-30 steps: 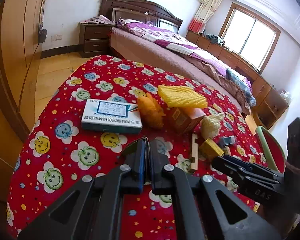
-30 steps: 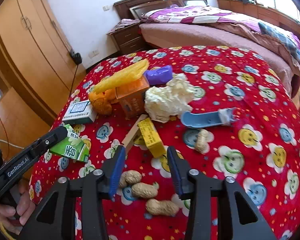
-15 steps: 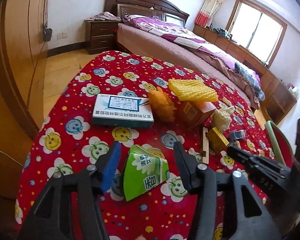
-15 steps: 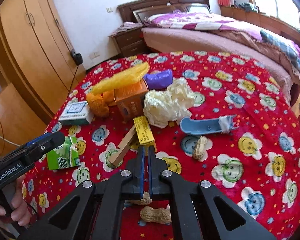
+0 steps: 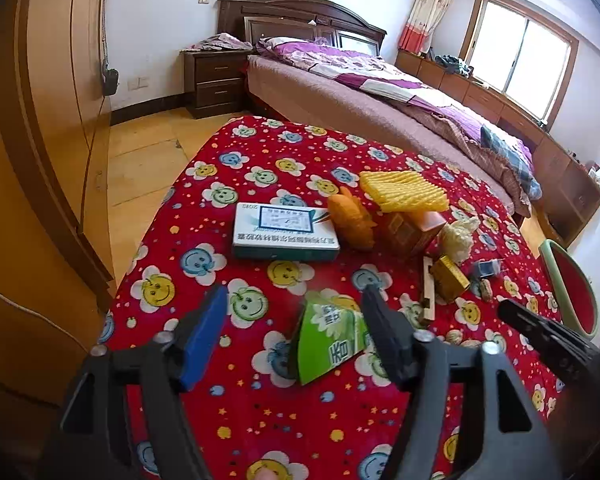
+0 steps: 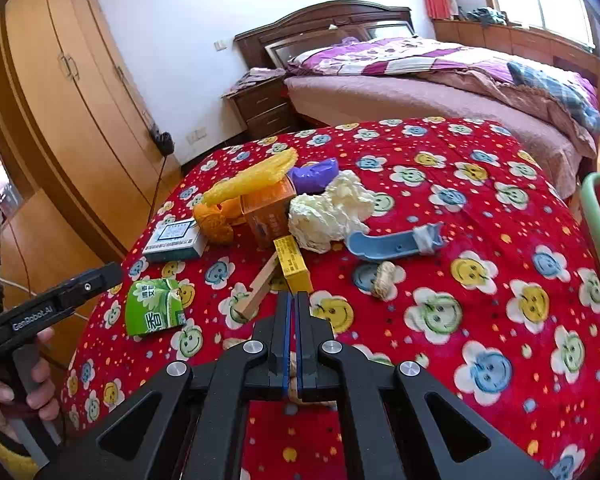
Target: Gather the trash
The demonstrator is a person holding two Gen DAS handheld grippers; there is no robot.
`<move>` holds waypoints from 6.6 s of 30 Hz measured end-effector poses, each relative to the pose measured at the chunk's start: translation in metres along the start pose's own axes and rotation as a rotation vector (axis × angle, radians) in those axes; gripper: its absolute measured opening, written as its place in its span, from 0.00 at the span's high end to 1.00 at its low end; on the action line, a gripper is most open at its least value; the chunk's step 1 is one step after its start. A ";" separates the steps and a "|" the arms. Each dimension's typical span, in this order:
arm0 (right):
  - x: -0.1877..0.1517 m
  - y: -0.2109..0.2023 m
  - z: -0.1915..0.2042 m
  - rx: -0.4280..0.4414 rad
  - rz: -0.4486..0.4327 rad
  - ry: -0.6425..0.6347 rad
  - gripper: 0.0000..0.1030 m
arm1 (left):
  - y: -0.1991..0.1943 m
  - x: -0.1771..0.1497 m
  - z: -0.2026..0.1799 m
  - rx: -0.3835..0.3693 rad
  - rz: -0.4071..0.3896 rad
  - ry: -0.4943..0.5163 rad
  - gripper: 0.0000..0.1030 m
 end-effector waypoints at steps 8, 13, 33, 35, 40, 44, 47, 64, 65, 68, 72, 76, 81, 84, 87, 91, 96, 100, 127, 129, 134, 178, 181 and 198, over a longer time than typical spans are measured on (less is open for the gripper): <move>-0.007 -0.020 -0.013 -0.009 -0.029 0.044 0.98 | 0.006 -0.014 -0.006 -0.029 0.027 0.021 0.19; -0.014 -0.024 -0.018 -0.013 -0.025 0.062 0.98 | 0.017 -0.024 -0.016 -0.046 0.060 0.056 0.19; -0.023 -0.025 -0.031 -0.015 -0.011 0.104 0.98 | 0.059 -0.031 -0.031 -0.016 0.098 0.118 0.41; -0.023 -0.027 -0.032 -0.015 -0.015 0.105 0.99 | 0.054 -0.030 -0.036 -0.042 0.087 0.115 0.42; -0.021 -0.037 -0.035 -0.017 -0.034 0.111 0.99 | 0.039 -0.025 -0.057 -0.110 0.075 0.119 0.42; -0.020 -0.049 -0.041 -0.024 -0.055 0.116 0.99 | 0.026 -0.020 -0.082 -0.155 0.061 0.145 0.42; -0.018 -0.058 -0.048 -0.033 -0.072 0.124 0.99 | 0.020 -0.017 -0.099 -0.187 0.059 0.154 0.42; -0.018 -0.112 -0.127 -0.143 -0.171 0.240 0.99 | 0.029 -0.011 -0.190 -0.295 0.081 0.244 0.42; -0.018 -0.113 -0.133 -0.152 -0.175 0.252 0.99 | 0.031 -0.012 -0.196 -0.303 0.087 0.251 0.42; -0.021 -0.119 -0.153 -0.175 -0.184 0.289 0.99 | 0.036 -0.014 -0.216 -0.330 0.104 0.275 0.42; -0.023 -0.125 -0.180 -0.200 -0.191 0.338 0.99 | 0.045 -0.017 -0.248 -0.364 0.127 0.309 0.42; -0.026 -0.131 -0.207 -0.228 -0.196 0.383 0.99 | 0.050 -0.018 -0.280 -0.413 0.138 0.337 0.42; -0.031 -0.138 -0.224 -0.249 -0.199 0.400 0.99 | 0.051 -0.019 -0.302 -0.435 0.129 0.362 0.42; -0.035 -0.136 -0.228 -0.252 -0.190 0.408 0.96 | 0.051 -0.019 -0.302 -0.431 0.130 0.362 0.42; -0.036 -0.132 -0.225 -0.246 -0.182 0.410 0.95 | 0.050 -0.017 -0.294 -0.415 0.119 0.352 0.42; -0.034 -0.128 -0.215 -0.230 -0.171 0.394 0.95 | 0.046 -0.012 -0.273 -0.376 0.099 0.333 0.42; -0.030 -0.120 -0.195 -0.208 -0.150 0.357 0.89 | 0.042 -0.004 -0.241 -0.325 0.079 0.283 0.42; -0.028 -0.110 -0.178 -0.178 -0.124 0.335 0.75 | 0.042 0.003 -0.212 -0.278 0.063 0.240 0.42; 0.018 -0.001 -0.076 -0.067 0.032 0.161 0.20 | 0.059 0.021 -0.082 -0.066 0.009 0.050 0.42; 0.020 0.010 -0.071 -0.068 0.045 0.150 0.19 | 0.061 0.022 -0.079 -0.058 0.000 0.049 0.42; 0.024 0.035 -0.063 -0.104 0.071 0.113 0.10 | 0.065 0.025 -0.070 -0.066 -0.014 0.041 0.42; -0.003 -0.061 -0.088 -0.210 -0.034 0.156 0.26 | 0.032 -0.001 -0.139 -0.283 0.051 0.102 0.41; -0.009 -0.074 -0.104 -0.234 -0.037 0.182 0.26 | 0.031 -0.006 -0.152 -0.304 0.074 0.114 0.41; -0.022 -0.125 -0.195 -0.352 -0.093 0.310 0.26 | 0.042 -0.026 -0.242 -0.376 0.158 0.265 0.41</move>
Point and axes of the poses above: each gripper's, at about its wrist camera, not at the fingertips, and y roughly the way its jaws point, z to its left, x to its top, the point moved 9 cm from there along y, roughly the way its jaws point, and after that the axes turned 5 degrees about -x, right-handed, at the moved point
